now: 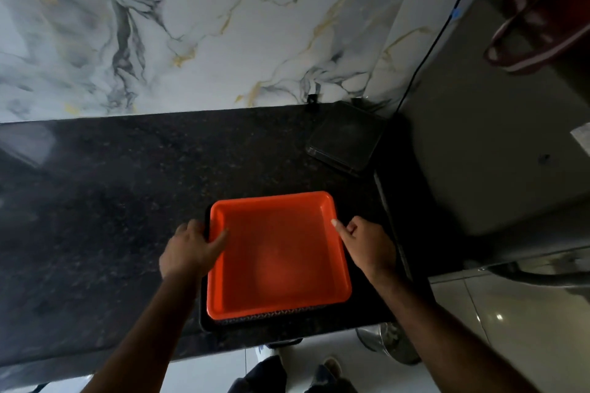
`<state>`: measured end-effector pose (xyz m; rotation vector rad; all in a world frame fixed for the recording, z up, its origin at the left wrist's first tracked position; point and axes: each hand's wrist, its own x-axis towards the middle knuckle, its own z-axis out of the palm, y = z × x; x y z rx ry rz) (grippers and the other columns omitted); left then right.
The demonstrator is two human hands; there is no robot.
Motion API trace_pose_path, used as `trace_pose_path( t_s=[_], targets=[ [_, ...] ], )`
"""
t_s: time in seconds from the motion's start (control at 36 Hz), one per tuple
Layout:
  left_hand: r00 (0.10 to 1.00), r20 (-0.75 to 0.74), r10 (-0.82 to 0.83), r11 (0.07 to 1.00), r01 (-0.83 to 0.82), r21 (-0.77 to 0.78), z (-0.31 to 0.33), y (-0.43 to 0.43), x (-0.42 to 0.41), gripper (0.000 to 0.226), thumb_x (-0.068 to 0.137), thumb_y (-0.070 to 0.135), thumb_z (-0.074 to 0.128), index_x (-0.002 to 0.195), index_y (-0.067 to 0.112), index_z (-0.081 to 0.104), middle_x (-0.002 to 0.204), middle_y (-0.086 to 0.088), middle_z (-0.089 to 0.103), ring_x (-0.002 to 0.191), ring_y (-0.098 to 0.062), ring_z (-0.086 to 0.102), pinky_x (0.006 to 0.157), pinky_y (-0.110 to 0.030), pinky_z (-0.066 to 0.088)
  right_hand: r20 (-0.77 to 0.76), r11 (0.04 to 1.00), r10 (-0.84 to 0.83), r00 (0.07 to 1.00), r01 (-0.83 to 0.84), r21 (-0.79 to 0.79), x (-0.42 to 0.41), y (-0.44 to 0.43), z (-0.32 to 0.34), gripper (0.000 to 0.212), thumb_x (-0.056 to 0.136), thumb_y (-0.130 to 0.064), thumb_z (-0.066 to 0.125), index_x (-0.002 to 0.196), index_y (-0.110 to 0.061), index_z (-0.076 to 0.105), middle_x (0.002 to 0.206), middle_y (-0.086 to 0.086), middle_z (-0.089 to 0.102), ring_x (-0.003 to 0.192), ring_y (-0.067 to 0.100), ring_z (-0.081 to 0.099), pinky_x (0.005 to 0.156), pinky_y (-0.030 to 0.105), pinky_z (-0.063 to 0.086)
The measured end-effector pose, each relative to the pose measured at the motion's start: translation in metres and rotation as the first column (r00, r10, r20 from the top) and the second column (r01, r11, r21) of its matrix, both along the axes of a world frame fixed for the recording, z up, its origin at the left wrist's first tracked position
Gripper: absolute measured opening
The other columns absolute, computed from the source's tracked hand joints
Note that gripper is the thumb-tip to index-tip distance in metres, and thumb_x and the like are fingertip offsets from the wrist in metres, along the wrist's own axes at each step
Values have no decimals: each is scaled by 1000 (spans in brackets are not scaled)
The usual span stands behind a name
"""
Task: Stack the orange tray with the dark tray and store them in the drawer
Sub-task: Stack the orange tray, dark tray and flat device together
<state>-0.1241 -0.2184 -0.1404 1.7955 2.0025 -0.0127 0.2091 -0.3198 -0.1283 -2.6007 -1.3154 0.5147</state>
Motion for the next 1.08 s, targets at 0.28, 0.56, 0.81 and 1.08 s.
trace_pose_path(
  t_s=[0.28,0.56,0.81,1.08],
  targets=[
    [778,624,-76,992,-2,124,38,51,163,32,87,51,64,97,21,69,85,10,68,78,-3,63,64,-14,43,86,972,88,992,-104,208,107,106,29,31,93,-44,61,87,-14,66,92,10,70,86,31,67,67,37,52],
    [496,730,471,851,-37,-524,-8,92,307,36,89,19,69,116,-5,65,90,-12,62,82,-24,62,81,-39,54,18,987,161,987,-160,-11,200,244,15,63,91,-48,64,131,-1,57,136,25,57,129,39,53,109,44,45],
    [223,579,785,619,-234,-749,-34,130,342,15,90,22,68,86,19,54,95,-13,64,73,-27,75,58,-33,62,-216,992,123,969,-123,11,237,294,-36,78,92,-67,48,138,-5,55,143,22,57,136,36,51,117,42,39],
    [460,685,565,825,-331,-458,-26,140,343,29,87,39,72,97,12,72,81,-6,73,58,-13,63,52,-27,51,-416,930,-166,894,282,234,233,291,-28,77,93,-73,35,111,-8,72,116,15,72,112,33,65,88,30,44]
  ],
)
